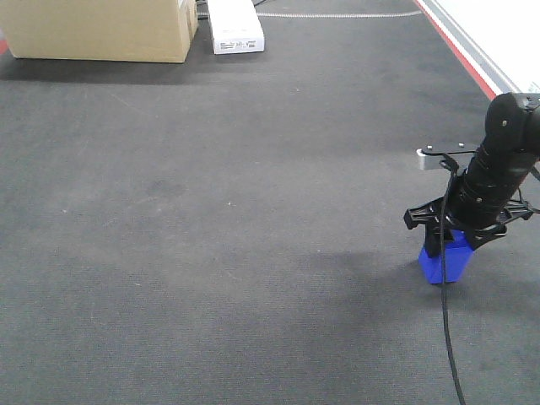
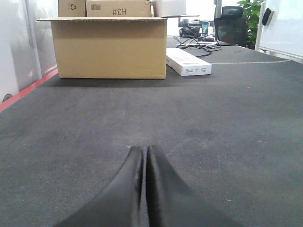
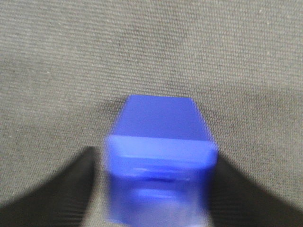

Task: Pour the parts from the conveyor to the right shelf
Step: 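Lower the right gripper over the blue part and close on it, then lift the blue part off the belt with the right gripper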

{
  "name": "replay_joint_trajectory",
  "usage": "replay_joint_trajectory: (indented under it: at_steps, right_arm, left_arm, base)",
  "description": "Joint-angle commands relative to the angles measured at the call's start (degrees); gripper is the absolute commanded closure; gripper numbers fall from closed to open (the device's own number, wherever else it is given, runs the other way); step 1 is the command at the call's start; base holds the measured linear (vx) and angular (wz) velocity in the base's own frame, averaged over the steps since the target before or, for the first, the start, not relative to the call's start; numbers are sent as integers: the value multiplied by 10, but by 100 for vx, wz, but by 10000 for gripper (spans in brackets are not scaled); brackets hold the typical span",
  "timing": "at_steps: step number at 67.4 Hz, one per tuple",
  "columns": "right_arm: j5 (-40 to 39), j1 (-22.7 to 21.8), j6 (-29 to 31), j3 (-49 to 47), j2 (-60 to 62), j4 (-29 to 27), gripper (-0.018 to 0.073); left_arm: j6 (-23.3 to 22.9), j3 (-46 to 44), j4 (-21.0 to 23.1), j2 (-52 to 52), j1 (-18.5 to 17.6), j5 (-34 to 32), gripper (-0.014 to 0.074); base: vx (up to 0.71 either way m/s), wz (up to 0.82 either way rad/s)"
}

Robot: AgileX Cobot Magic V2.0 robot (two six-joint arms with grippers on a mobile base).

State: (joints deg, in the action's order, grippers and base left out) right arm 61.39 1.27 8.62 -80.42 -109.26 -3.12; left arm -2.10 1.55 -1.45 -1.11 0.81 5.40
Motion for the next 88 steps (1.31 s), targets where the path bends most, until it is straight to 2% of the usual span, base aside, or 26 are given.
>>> replay_joint_trajectory:
  at_steps: [1,10,17,32,50,71,88]
  right_arm:
    - [-7,-2,-1,-16,31,3,314]
    - [-16,-2,0,-14,51,4,458]
    - [-51,-2,-12,5,91,6,508]
    - [-191,-2,-15,128,248,-11,512]
    - [-285,-2,-11,285,457,-13,512]
    - [-317,-2,-10,421,720,-36,512]
    - [-327,-2,33,515,912,-49,512]
  left_arm:
    - [-4,-15,4,-3,-1,-41,603]
    - [-4,-15,4,-3,-1,-41,603]
    - [-4,-15,4,-3,-1,-41,603]
    - [-4,-15,4,-3,-1,-41,603]
    - [-4,-15,4,-3,-1,-41,603]
    - [-4,-15,4,-3,-1,-41,603]
    - [-4,-15,4,-3,-1,-41,603]
  base:
    - [0,0]
    - [0,0]
    - [0,0]
    - [0,0]
    - [0,0]
    - [0,0]
    - [0,0]
